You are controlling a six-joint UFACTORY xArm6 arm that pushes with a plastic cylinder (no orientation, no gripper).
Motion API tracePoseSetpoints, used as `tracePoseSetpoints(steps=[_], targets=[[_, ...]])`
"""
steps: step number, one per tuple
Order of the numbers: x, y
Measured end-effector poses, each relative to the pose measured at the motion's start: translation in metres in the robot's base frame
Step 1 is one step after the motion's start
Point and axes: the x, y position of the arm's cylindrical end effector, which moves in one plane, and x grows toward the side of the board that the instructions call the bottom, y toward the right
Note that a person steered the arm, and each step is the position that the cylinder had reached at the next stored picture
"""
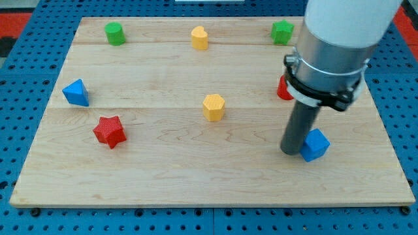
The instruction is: Move the yellow hexagon to the right of the red star
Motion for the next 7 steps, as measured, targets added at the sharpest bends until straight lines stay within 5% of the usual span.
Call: tracePoseSetpoints(steps=[1, 2, 4, 6, 7], targets=[[-0.026, -0.014], [-0.04, 0.041], [-0.016, 0.056], [-0.099, -0.045], [-0.101, -0.092]])
